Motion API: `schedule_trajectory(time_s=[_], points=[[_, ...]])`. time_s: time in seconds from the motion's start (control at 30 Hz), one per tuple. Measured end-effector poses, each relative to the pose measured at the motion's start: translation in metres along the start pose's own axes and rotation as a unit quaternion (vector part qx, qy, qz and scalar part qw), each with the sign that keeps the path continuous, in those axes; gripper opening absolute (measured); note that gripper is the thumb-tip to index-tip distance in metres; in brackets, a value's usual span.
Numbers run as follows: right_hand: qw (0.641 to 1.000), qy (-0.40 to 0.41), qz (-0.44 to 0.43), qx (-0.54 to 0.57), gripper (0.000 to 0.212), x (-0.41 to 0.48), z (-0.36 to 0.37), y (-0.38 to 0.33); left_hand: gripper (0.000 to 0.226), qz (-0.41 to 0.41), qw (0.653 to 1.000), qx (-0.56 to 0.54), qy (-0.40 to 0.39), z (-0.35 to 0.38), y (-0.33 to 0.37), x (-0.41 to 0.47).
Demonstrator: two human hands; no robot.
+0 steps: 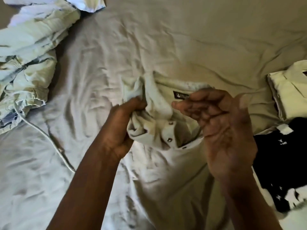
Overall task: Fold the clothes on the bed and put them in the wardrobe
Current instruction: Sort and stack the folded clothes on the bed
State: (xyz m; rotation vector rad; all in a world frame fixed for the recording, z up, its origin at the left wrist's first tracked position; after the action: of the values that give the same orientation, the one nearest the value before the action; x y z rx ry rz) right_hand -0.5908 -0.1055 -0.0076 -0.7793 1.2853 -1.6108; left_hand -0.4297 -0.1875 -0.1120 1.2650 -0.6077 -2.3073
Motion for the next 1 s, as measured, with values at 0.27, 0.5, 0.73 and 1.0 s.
schedule_trajectory(time_s=[0.27,0.5,0.73,1.0], points=[[0.941,0.192,0.038,-0.276,0.027,-0.050,-0.054,0.086,0.023,-0.080,0.980,0.084,0.164,-0.127,-0.107,0.006],[0.846,0.168,0.352,-0.363,0.048,-0.129,-0.071,0.176,0.047,0.249,0.770,0.553,0.199,-0.085,-0.062,-0.065],[0.832,0.190,0.279,-0.439,0.025,-0.145,-0.038,0.202,0.042,0.201,0.552,0.806,-0.078,-0.022,-0.119,-0.034],[0.911,0.299,0.248,-0.136,0.012,-0.173,-0.043,0.228,0.013,0.215,0.518,0.817,-0.134,-0.012,-0.098,-0.016]])
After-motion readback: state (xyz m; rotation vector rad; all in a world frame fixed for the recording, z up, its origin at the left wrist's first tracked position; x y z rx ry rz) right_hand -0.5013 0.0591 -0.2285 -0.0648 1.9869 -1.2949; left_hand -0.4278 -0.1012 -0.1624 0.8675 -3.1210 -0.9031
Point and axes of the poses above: each hand's wrist, its own x-axis towards the middle knuckle, its own z-axis out of the palm, y = z × x, the point moved 10 cm from there along x, towards the middle knuckle, and after that the axes turned 7 degrees about -y, right-handed, at the moved point
